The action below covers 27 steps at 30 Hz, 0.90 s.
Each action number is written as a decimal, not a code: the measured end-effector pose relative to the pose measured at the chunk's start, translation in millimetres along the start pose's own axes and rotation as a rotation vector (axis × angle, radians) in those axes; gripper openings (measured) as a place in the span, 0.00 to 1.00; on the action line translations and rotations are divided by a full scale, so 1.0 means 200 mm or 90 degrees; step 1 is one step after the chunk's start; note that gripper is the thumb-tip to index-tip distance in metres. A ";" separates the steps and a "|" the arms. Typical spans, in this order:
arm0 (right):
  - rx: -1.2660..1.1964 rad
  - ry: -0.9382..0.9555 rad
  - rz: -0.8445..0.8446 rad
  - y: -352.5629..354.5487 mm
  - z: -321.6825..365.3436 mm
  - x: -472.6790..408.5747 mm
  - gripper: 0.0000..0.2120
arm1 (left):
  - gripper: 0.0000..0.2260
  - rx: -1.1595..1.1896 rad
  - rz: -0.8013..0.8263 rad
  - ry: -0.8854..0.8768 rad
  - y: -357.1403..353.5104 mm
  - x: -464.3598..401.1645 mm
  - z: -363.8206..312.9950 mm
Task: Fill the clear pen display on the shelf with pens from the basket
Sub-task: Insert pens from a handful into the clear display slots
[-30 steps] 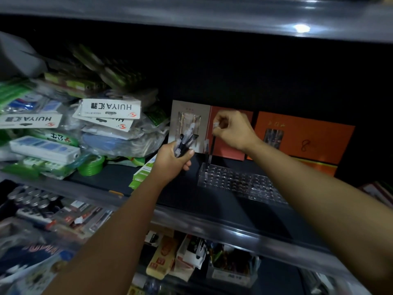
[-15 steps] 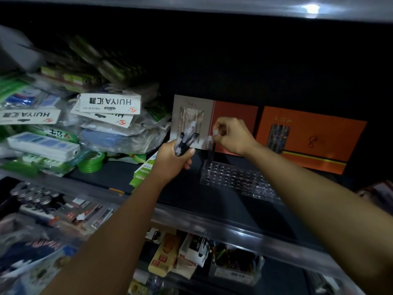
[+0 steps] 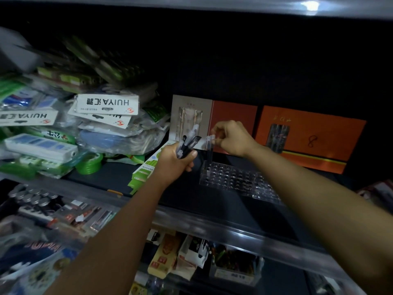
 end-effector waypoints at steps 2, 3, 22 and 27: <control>0.008 0.005 -0.013 0.03 0.02 0.01 0.11 | 0.05 0.006 0.001 0.000 0.00 0.01 -0.01; 0.007 0.011 -0.020 0.05 0.04 0.01 0.13 | 0.05 0.008 0.003 -0.001 0.00 0.01 -0.01; -0.082 0.113 -0.049 0.30 0.31 0.13 0.05 | 0.03 -0.044 0.062 -0.024 -0.04 0.17 -0.14; -0.042 0.070 -0.138 0.48 0.24 0.14 0.05 | 0.04 -0.086 0.020 -0.013 0.02 0.19 -0.08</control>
Point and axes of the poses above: each hand's wrist, its own x-axis away from the middle knuckle, its own y-axis out of the back of the hand, z = x × y, the point moved 7 cm from there along -x, towards the middle knuckle, and after that the axes turned 7 degrees about y, right-handed, at the moved point
